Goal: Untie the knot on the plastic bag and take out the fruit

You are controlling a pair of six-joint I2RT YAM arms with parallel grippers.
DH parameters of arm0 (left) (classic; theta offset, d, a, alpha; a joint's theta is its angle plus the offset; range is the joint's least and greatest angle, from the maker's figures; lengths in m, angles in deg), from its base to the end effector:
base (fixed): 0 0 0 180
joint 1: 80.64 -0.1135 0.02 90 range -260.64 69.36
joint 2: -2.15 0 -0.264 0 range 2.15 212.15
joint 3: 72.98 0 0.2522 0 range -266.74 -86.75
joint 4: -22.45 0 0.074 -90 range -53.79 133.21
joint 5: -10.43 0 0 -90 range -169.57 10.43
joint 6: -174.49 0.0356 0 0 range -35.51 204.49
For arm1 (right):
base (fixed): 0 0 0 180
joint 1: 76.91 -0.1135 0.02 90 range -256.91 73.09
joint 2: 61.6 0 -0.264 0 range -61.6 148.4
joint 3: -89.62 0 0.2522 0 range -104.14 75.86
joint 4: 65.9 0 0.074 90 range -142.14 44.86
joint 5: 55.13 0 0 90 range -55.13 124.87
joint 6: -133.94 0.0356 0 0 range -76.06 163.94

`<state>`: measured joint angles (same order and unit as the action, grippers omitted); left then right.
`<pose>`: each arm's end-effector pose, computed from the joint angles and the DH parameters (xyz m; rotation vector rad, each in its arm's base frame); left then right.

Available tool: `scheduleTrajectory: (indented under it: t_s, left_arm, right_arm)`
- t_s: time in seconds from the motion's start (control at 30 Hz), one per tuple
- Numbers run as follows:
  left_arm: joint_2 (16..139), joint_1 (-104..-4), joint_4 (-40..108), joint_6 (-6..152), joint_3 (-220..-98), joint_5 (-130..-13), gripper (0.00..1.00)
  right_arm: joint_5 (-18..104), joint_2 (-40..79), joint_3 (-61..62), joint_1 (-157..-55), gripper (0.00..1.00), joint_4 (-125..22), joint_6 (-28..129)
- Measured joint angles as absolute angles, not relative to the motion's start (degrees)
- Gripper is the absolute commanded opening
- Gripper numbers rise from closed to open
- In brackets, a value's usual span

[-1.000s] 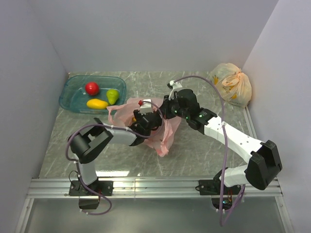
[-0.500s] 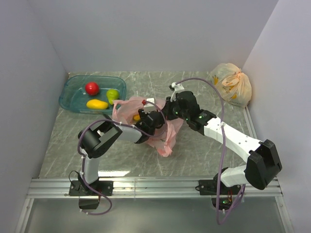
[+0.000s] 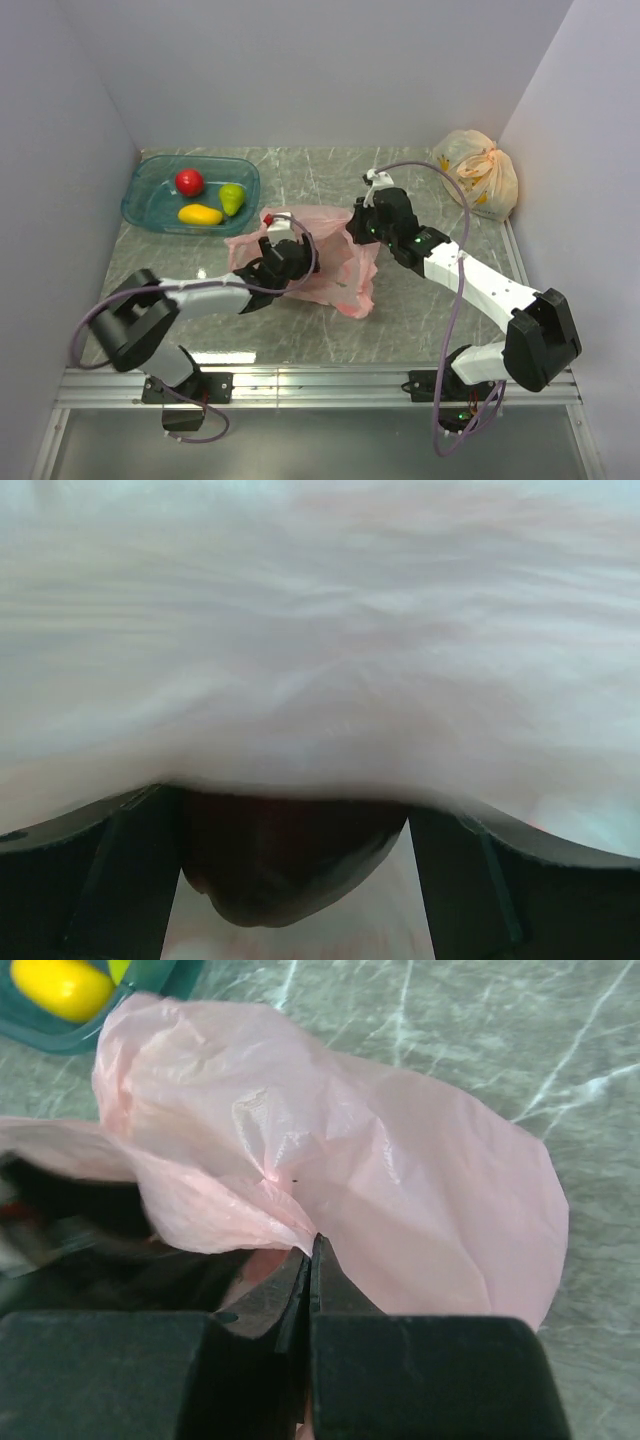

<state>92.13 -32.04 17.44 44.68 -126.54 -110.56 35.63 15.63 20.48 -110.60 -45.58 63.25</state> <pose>0.2201 -0.2220 0.1733 -0.1594 2.0503 -0.3911 0.2558 0.1711 0.2833 -0.2735 2.1008 0.5760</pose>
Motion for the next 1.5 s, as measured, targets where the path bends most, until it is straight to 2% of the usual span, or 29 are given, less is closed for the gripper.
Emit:
scheduleTrajectory:
  t_s: [0.23, 0.37, 0.53, 0.7, 0.8, 0.9, 0.93, 1.0, 1.03, 1.33, 1.4, 1.5]
  left_arm:
    - [73.5, -33.2, 27.7, 45.9, -129.6, -104.0, 0.04]
    - [68.3, -41.6, 31.5, 46.1, -138.1, -98.4, 0.05]
    - [69.0, -55.7, 35.5, 45.9, -146.5, -97.4, 0.07]
    - [78.1, -70.5, 38.1, 43.6, -150.5, -98.1, 0.15]
    - [86.2, -77.7, 40.4, 42.6, -152.4, -99.0, 0.24]
    - [94.4, -81.6, 42.9, 42.8, -156.4, -100.2, 0.59]
    - [96.3, -82.2, 43.4, 42.9, -157.5, -100.8, 0.8]
    - [99.1, -83.1, 44.9, 43.4, -159.8, -101.9, 0.97]
    - [99.8, -83.3, 45.4, 43.6, -160.7, -102.4, 0.99]
    - [94.7, -82.3, 47.9, 44.5, -160.6, -103.7, 0.99]
    - [89.7, -79.8, 48.3, 44.9, -157.3, -103.8, 0.99]
    - [80.7, -70.9, 48.5, 46.1, -152.1, -103.9, 0.97]
  right_arm:
    - [33.7, 14.9, 23.2, -110.4, 0.0, -46.0, 62.3]
    - [33.7, 14.4, 26.0, -110.4, 0.0, -46.1, 62.3]
    - [33.8, 12.7, 28.7, -110.4, 0.0, -45.9, 62.4]
    - [33.8, 9.8, 29.4, -110.4, 0.0, -45.5, 62.4]
    - [34.2, 8.5, 29.4, -110.4, 0.0, -45.5, 62.4]
    - [34.4, 7.6, 29.4, -110.4, 0.0, -45.5, 62.4]
    - [34.5, 7.5, 29.4, -110.4, 0.0, -45.4, 62.4]
    - [34.5, 7.4, 29.4, -110.4, 0.0, -45.4, 62.4]
    - [34.5, 7.3, 29.4, -110.4, 0.0, -45.3, 62.4]
    - [35.1, 7.2, 29.3, -110.4, 0.0, -44.8, 62.4]
    - [35.3, 7.2, 29.1, -110.4, 0.0, -44.3, 62.4]
    - [35.3, 7.2, 28.4, -110.4, 0.0, -43.4, 62.3]
